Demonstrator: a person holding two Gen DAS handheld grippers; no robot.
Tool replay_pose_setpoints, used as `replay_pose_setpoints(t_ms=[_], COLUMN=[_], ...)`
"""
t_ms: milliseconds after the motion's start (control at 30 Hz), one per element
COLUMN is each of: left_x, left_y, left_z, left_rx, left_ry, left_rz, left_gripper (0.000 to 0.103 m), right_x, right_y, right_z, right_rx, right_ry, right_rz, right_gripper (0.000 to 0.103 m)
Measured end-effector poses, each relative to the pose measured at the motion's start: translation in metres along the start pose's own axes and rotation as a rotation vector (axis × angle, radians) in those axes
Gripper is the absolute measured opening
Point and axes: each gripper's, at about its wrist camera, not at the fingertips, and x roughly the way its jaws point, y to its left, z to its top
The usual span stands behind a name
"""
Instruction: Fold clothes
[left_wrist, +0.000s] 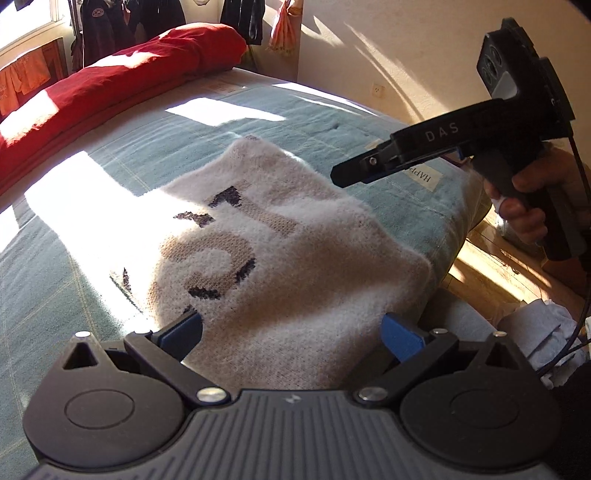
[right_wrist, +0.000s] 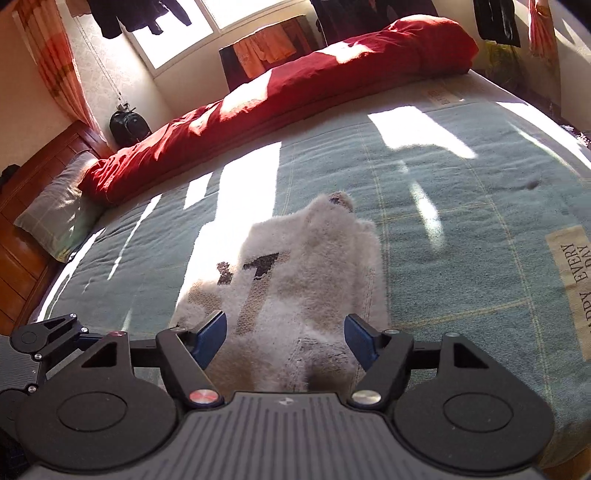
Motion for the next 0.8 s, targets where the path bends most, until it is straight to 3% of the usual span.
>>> replay_pose_setpoints(t_ms=[100,333,433,467,600,700,800], left_x=[0.003,0.003,0.007,0.007,0.008,0.013,0.025], left_y=[-0.005,0.001,0.0,0.0,-0.007,-0.012,-0.014], left_z=[-0.001,-0.006,-0.005,-0.004,0.002,0.006,0.005], left_rx=[-0.016,-0.057,-0.053,-0.052,-0.027,-0.002,-0.01], left_ry=[-0.001,0.014,0.023,0.024,-0.001,-0.005,0.027], left_rz=[-0.007,0.006,0.034,0.032,-0.015,-0.047,-0.08], left_gripper=[0.102,0.102,0.102,0.102,0.102,0.102,0.102], right_x=[0.019,0.043,0.053,0.056,0.053,0.07,0.072], right_y=[-0.011,-0.011,-0.011,-0.011,-0.016,-0.025,-0.033], right_z=[0.0,0.002,0.003,0.003,0.018,0.017,0.009], right_rx=[0.014,-0.015,-0.028,-0.032,-0.029,-0.026,0.014], right_ry=[0.023,0.01,0.003,0.001,-0.019,0.055,0.057], right_rz=[-0.02,-0.019,-0.018,-0.018,-0.027,-0.054,-0.037], right_gripper=[0.055,0.053,0.03,0.026,0.025,0.027,0.028])
